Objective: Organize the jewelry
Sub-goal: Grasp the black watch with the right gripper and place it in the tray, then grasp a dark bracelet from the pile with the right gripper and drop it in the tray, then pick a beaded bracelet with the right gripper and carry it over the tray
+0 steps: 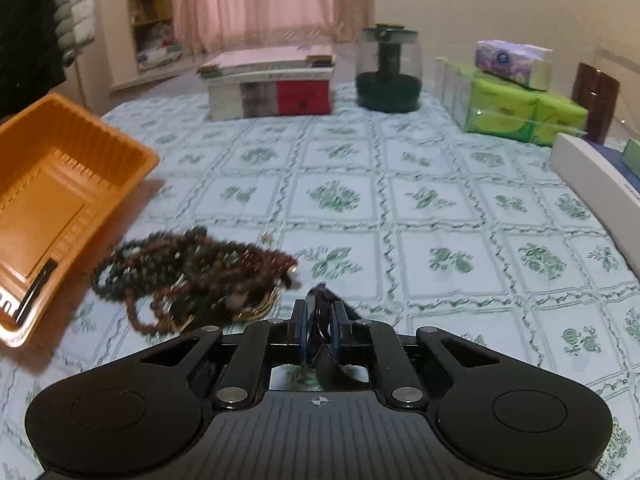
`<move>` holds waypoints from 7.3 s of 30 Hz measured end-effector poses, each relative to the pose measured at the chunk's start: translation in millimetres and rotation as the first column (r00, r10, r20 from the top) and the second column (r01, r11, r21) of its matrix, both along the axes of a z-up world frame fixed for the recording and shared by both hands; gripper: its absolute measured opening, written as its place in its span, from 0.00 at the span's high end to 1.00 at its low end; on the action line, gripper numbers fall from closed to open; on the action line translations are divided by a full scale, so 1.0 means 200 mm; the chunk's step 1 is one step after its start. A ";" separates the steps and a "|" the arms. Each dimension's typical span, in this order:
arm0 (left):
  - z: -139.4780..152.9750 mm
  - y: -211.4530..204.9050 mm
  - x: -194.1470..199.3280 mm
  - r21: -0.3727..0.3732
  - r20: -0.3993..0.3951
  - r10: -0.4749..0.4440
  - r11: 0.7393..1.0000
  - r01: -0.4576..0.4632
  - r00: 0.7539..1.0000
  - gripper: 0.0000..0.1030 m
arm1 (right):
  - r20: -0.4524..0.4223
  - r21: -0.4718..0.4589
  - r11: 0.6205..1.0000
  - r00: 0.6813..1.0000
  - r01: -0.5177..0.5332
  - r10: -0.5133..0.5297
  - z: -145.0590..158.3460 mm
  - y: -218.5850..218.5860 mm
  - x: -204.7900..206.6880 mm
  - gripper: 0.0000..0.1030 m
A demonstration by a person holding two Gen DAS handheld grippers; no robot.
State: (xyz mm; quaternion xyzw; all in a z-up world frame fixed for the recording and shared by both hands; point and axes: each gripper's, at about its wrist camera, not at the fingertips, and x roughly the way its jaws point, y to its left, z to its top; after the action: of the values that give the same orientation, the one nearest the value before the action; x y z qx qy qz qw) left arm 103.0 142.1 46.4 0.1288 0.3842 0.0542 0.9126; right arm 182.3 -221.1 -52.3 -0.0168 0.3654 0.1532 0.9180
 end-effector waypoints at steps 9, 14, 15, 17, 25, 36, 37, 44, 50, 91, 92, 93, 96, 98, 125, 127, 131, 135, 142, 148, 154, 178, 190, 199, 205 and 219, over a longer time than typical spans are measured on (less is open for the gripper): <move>0.00 0.00 0.00 -0.003 -0.003 0.003 1.000 -0.003 1.000 0.89 | -0.022 -0.028 0.999 0.999 -0.025 0.024 -0.02 0.04 0.01 0.90; 0.00 0.00 0.00 -0.004 -0.002 0.001 1.000 -0.001 1.000 0.89 | 0.016 0.021 1.000 1.000 0.004 -0.004 0.04 0.02 -0.03 0.91; -0.01 0.00 0.00 -0.004 -0.002 0.000 1.000 0.000 1.000 0.89 | 0.025 0.038 0.999 1.000 0.005 -0.006 0.06 0.02 -0.03 0.91; -0.01 0.00 0.00 -0.005 -0.002 0.001 1.000 -0.001 1.000 0.89 | 0.048 0.069 0.998 0.999 -0.002 -0.002 0.13 0.04 -0.05 0.91; -0.01 -0.01 0.00 -0.003 0.000 -0.009 1.000 0.009 1.000 0.89 | 0.056 0.276 0.941 0.981 -0.195 0.186 0.33 0.34 -0.12 0.91; -0.01 0.00 0.00 -0.008 0.003 -0.027 1.000 0.027 1.000 0.89 | -0.015 0.421 0.814 0.894 -0.401 0.448 0.23 0.89 -0.10 0.91; -0.01 0.00 0.00 -0.009 0.003 -0.027 1.000 0.027 1.000 0.89 | -0.024 0.434 0.809 0.893 -0.396 0.450 0.21 0.90 -0.10 0.91; -0.02 0.01 0.00 -0.009 -0.003 -0.022 1.000 0.022 1.000 0.89 | -0.057 0.507 0.786 0.897 -0.353 0.439 0.16 0.90 -0.05 0.90; -0.03 0.02 0.00 -0.014 -0.001 -0.018 1.000 0.018 1.000 0.89 | -0.009 0.459 0.840 0.943 -0.291 0.332 0.20 0.71 -0.10 0.81; -0.03 0.00 0.00 0.000 -0.003 -0.011 1.000 0.011 1.000 0.89 | -0.042 0.201 0.978 0.998 0.053 -0.045 0.09 0.16 -0.16 0.87; -0.03 0.00 0.00 0.000 -0.003 -0.012 1.000 0.012 1.000 0.89 | -0.038 0.200 0.978 0.998 0.051 -0.044 0.10 0.15 -0.16 0.87; -0.03 0.00 0.00 0.001 -0.003 -0.013 1.000 0.013 1.000 0.89 | -0.035 0.201 0.978 0.998 0.049 -0.043 0.11 0.15 -0.17 0.87; -0.03 0.00 0.00 0.005 -0.001 -0.018 1.000 0.018 1.000 0.89 | -0.032 0.204 0.978 0.999 0.048 -0.042 0.13 0.14 -0.19 0.87; -0.02 0.00 0.00 0.006 0.000 -0.021 1.000 0.021 1.000 0.89 | -0.026 0.207 0.977 0.999 0.044 -0.040 0.15 0.14 -0.19 0.87; -0.02 0.01 0.01 0.025 -0.015 -0.074 0.997 0.075 0.997 0.89 | 0.017 0.231 0.967 0.994 -0.110 0.109 0.30 0.38 -0.16 0.87; -0.02 0.01 0.02 0.032 -0.023 -0.082 0.996 0.083 0.996 0.89 | 0.022 0.229 0.965 0.991 -0.130 0.129 0.31 0.42 -0.15 0.87; -0.02 0.00 0.03 0.044 -0.035 -0.100 0.994 0.101 0.994 0.89 | 0.025 0.229 0.956 0.983 -0.183 0.182 0.34 0.50 -0.13 0.87; -0.02 0.00 0.03 0.062 -0.047 -0.119 0.991 0.122 0.992 0.89 | 0.045 0.212 0.945 0.969 -0.249 0.245 0.38 0.61 -0.10 0.87; -0.03 0.00 0.03 0.071 -0.060 -0.126 0.989 0.130 0.990 0.89 | 0.039 0.183 0.923 0.941 -0.338 0.336 0.40 0.79 -0.03 0.87; -0.04 0.01 0.03 0.065 -0.063 -0.126 0.989 0.130 0.990 0.89 | 0.017 0.179 0.904 0.920 -0.387 0.391 0.37 0.93 0.03 0.87; -0.03 0.01 0.03 0.065 -0.064 -0.135 0.988 0.139 0.989 0.89 | -0.024 0.200 0.894 0.910 -0.401 0.414 0.33 1.02 0.09 0.87; -0.04 0.02 0.05 0.058 -0.061 -0.148 0.987 0.151 0.987 0.89 | -0.007 0.312 0.904 0.951 -0.292 0.309 0.31 0.79 0.12 0.55; -0.05 0.03 0.05 0.071 -0.064 -0.154 0.985 0.158 0.986 0.89 | -0.074 0.264 0.964 0.996 -0.036 0.058 0.15 0.27 -0.18 0.51; -0.06 0.03 0.04 0.069 -0.067 -0.145 0.986 0.149 0.987 0.89 | -0.080 0.207 0.978 0.997 0.037 -0.021 0.09 0.08 -0.26 0.51; -0.05 0.03 0.05 0.076 -0.070 -0.144 0.986 0.149 0.987 0.89 | -0.080 0.205 0.978 0.996 0.042 -0.026 0.08 0.05 -0.26 0.51; -0.06 0.05 0.06 0.050 -0.086 -0.123 0.991 0.128 0.989 0.89 | 0.022 0.031 0.979 0.980 -0.199 0.199 0.07 0.19 -0.06 0.68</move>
State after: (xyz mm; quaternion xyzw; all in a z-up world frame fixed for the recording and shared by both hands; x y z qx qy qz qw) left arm 114.8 152.4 34.1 0.1801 0.4110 0.0018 0.8937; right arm 171.1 -183.7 -37.4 -0.0393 0.3506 0.2503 0.9016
